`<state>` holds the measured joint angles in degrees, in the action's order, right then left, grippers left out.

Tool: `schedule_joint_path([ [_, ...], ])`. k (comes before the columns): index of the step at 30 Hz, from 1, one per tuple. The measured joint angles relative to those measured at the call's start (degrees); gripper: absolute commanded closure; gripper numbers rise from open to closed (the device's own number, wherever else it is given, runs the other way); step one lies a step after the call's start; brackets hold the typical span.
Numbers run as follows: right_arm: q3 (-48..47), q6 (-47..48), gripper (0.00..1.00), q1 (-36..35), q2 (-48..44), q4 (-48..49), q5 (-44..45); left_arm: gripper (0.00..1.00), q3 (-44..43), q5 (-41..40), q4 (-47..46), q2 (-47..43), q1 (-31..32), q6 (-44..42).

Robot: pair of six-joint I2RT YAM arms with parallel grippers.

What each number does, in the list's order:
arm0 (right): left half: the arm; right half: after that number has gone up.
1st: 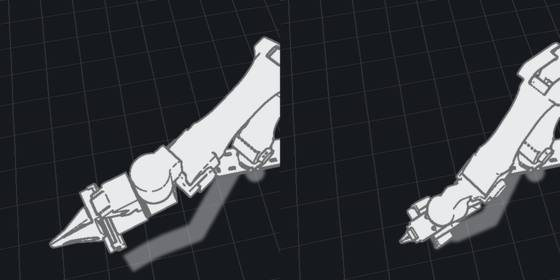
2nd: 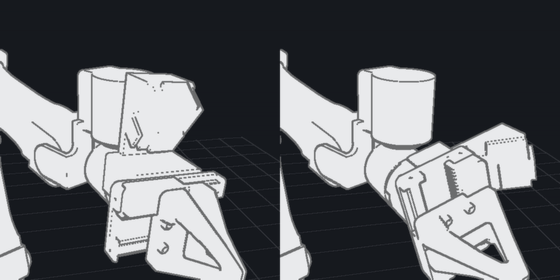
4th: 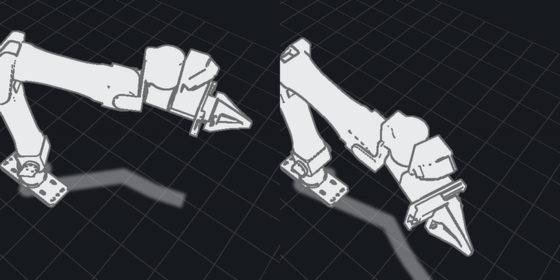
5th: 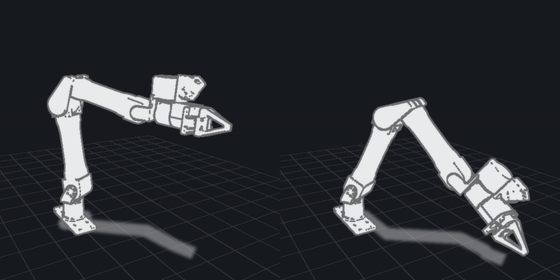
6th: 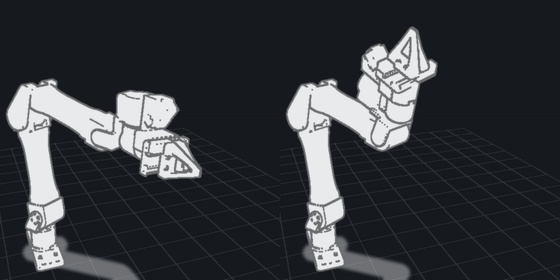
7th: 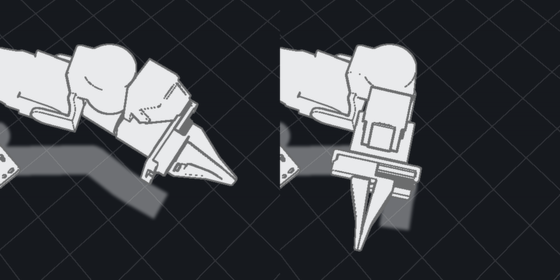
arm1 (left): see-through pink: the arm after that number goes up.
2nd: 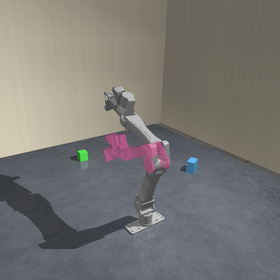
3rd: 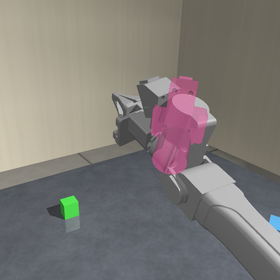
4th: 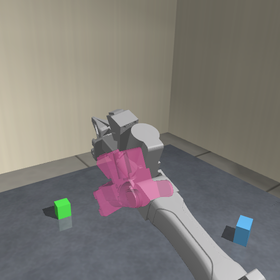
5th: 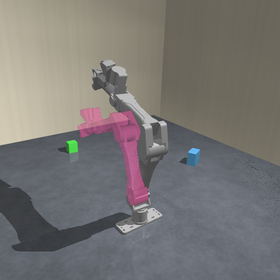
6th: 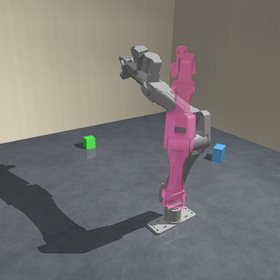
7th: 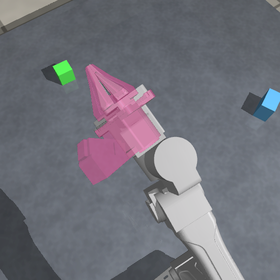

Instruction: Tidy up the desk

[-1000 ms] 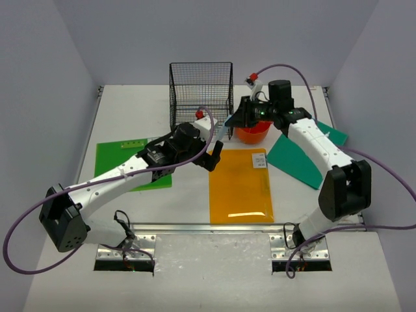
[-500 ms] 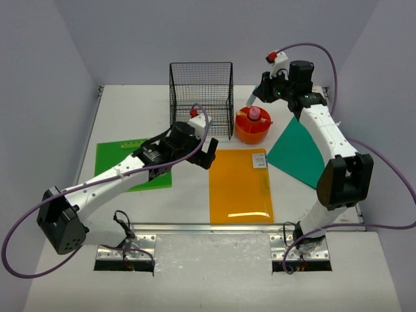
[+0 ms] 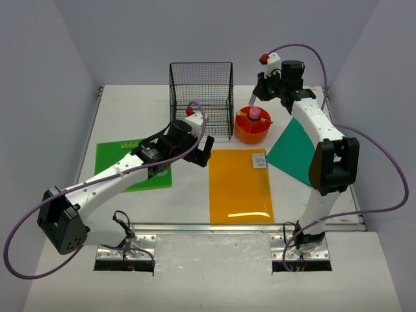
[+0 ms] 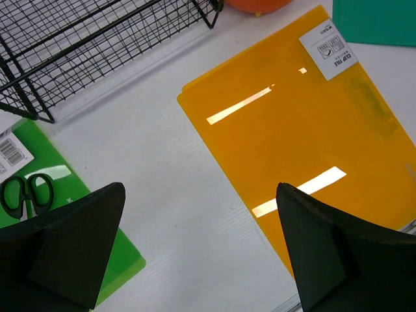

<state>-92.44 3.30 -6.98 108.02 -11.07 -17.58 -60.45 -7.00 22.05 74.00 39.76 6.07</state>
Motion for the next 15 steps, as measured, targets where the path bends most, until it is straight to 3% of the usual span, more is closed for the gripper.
schedule_joint_path([
  [15,-10.89,4.02,1.00,-0.65,8.23,-4.91,-0.70,0.00,0.00,0.16,0.13,1.08,-1.06,-0.02],
])
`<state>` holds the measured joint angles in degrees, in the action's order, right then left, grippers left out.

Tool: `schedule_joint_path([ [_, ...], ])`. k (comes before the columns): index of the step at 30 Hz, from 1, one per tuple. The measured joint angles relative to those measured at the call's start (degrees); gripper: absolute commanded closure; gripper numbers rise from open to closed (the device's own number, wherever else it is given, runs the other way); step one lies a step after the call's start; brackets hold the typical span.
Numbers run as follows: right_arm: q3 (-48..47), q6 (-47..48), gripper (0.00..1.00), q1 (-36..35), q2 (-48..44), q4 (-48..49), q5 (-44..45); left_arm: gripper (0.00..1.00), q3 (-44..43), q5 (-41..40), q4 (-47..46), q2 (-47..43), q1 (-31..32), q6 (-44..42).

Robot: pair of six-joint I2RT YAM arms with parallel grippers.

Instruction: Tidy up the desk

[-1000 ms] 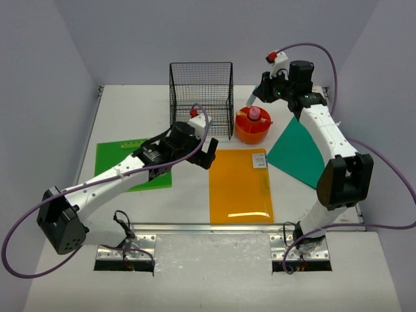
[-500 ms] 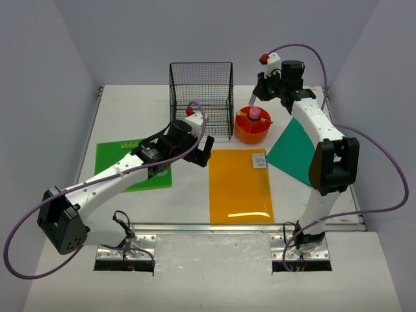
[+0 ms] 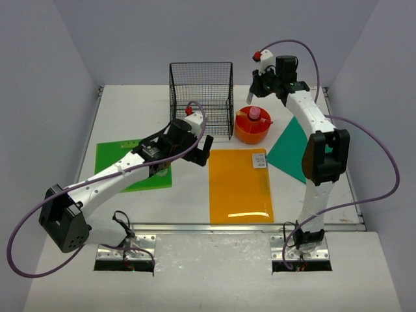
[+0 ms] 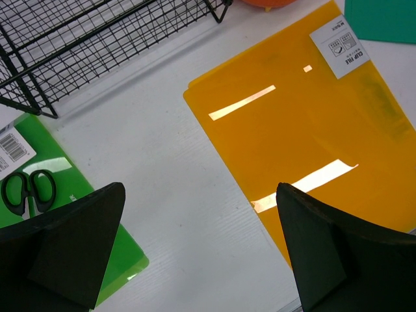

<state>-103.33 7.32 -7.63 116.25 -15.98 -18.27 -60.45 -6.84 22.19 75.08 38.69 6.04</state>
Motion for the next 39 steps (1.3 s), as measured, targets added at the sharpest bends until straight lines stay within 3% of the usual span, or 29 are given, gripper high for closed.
schedule_joint_path([
  [13,-3.85,5.08,0.92,-1.56,2.80,-7.28,-0.38,0.00,0.02,-0.01,0.38,0.05,-0.96,0.02],
  [16,-4.98,5.75,0.81,-1.81,3.60,-8.50,-0.39,0.00,0.02,-0.04,0.52,0.05,-1.29,0.04],
  [21,-6.02,6.45,0.48,-1.96,4.21,-9.92,-0.35,0.00,0.13,-0.56,1.03,0.05,-2.27,0.36],
  [25,-7.04,6.45,0.30,-2.26,4.32,-11.05,-0.39,0.00,0.55,-0.70,1.51,0.05,-5.05,1.23],
  [29,-8.30,5.96,0.25,-2.55,4.30,-11.45,-0.42,0.02,2.31,-0.55,1.88,-0.08,-10.96,1.98],
  [33,-9.35,4.91,0.25,-3.20,3.84,-11.86,-1.12,0.18,5.19,-0.56,2.97,-0.23,-16.56,1.90],
  [37,-9.39,2.70,0.25,-4.08,1.16,-12.81,-2.39,0.59,6.81,-0.43,3.51,-0.18,-21.24,-0.72],
  [39,-8.60,1.28,0.25,-4.50,-1.66,-12.53,-3.52,0.61,7.01,-0.43,3.61,0.14,-23.20,-2.36],
])
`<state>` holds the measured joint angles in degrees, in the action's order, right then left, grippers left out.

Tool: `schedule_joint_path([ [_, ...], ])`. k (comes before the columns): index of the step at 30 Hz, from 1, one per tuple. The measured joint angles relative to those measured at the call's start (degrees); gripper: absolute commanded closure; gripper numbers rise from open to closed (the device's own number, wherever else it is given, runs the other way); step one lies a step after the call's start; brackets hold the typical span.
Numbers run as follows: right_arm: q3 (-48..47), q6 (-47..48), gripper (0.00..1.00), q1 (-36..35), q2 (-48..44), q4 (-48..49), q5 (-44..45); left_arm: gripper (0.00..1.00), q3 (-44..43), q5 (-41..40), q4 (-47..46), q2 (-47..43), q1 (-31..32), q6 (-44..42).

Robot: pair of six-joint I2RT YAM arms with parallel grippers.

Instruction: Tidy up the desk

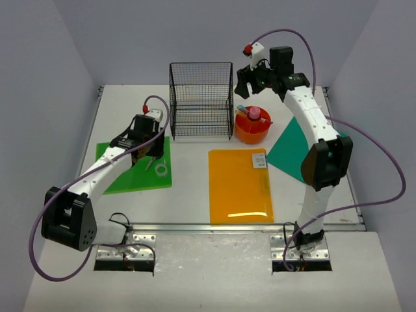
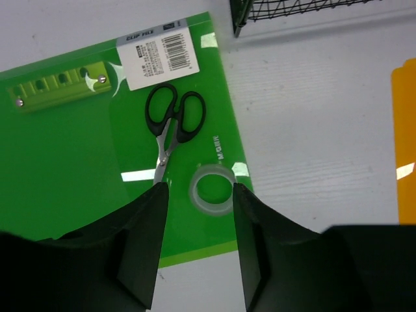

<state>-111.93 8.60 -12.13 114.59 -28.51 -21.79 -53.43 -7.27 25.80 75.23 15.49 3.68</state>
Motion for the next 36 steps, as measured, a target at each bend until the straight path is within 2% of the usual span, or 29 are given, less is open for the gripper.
schedule_joint_path([
  [1,1.02,-0.64,0.25,-0.22,-1.97,-0.05,-0.67,0.63,0.01,-0.03,-0.09,0.36,-0.60,-0.51],
  [8,10.03,-4.23,0.25,-1.87,-14.47,1.29,-5.01,0.60,1.97,0.92,-0.08,6.35,-1.97,-5.61],
  [18,18.69,-8.87,0.26,-2.74,-16.50,-0.25,-9.20,0.61,3.96,0.34,-0.61,13.91,-1.97,-7.14],
  [22,21.85,-11.39,0.26,-2.74,-17.34,-0.58,-11.17,0.68,3.76,0.01,-0.74,17.33,-1.97,-7.11],
  [26,25.88,-14.87,0.27,-2.74,-19.67,-0.55,-13.80,0.90,2.15,0.30,-0.94,19.52,-1.97,-6.84],
  [28,27.90,-17.65,0.27,-2.74,-20.89,0.91,-15.71,0.99,1.33,0.94,-0.75,20.33,-1.97,-6.58],
  [32,34.50,-24.04,0.26,-2.76,-24.11,4.01,-18.89,1.00,0.20,3.31,0.14,20.43,-1.97,-4.70],
  [36,40.90,-32.34,0.25,-3.51,-26.03,9.46,-20.54,1.00,-0.32,9.35,1.13,17.46,-1.66,-0.65],
])
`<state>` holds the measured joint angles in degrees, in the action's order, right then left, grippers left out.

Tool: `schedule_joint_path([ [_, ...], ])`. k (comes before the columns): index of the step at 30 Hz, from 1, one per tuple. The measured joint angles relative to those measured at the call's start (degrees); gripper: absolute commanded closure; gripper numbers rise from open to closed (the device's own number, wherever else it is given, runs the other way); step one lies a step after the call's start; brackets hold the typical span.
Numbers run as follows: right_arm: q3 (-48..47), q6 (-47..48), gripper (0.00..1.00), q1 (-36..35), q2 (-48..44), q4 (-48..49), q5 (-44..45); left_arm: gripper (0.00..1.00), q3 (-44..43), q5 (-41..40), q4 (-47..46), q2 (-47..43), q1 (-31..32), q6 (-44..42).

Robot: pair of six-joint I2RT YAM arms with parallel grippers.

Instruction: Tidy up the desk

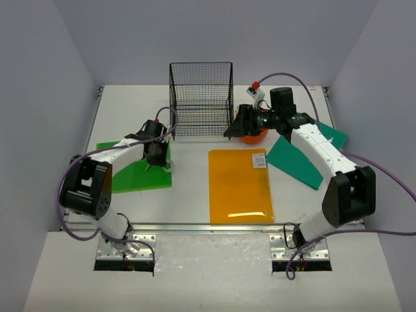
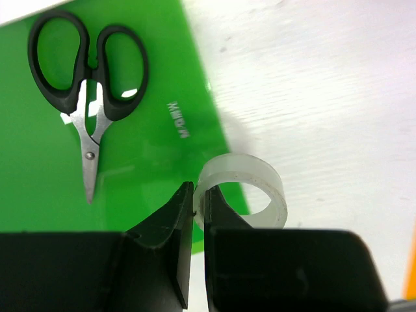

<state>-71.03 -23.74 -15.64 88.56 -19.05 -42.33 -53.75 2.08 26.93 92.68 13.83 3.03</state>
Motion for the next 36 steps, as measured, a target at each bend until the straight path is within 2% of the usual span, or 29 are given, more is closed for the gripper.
schedule_joint_path([
  [4,0.60,-7.46,0.23,-2.41,0.67,2.77,-0.91,1.00,-2.18,2.12,0.43,-6.38,1.94,4.57],
  [10,0.37,-15.85,0.16,-7.18,3.89,7.78,-1.51,1.00,-5.03,0.80,-1.37,-14.30,8.59,9.71],
  [13,-0.15,-18.51,0.13,-9.05,6.39,9.05,-1.55,1.00,-5.90,-0.14,-1.57,-15.83,11.48,11.75],
  [18,-1.30,-19.23,0.12,-11.59,8.92,9.33,-0.70,1.00,-7.25,-0.64,-0.91,-15.81,13.06,14.05],
  [26,-3.29,-16.04,0.31,-15.15,9.41,8.29,1.58,1.00,-9.91,-0.69,-0.77,-15.75,13.20,15.54],
  [32,-4.39,-14.52,0.49,-15.26,10.61,8.12,2.25,1.00,-9.93,-0.28,-0.76,-15.68,13.25,15.58],
  [36,-4.86,-13.95,0.50,-15.26,11.28,7.91,2.54,1.00,-9.95,-0.08,-0.76,-15.67,13.26,15.58],
])
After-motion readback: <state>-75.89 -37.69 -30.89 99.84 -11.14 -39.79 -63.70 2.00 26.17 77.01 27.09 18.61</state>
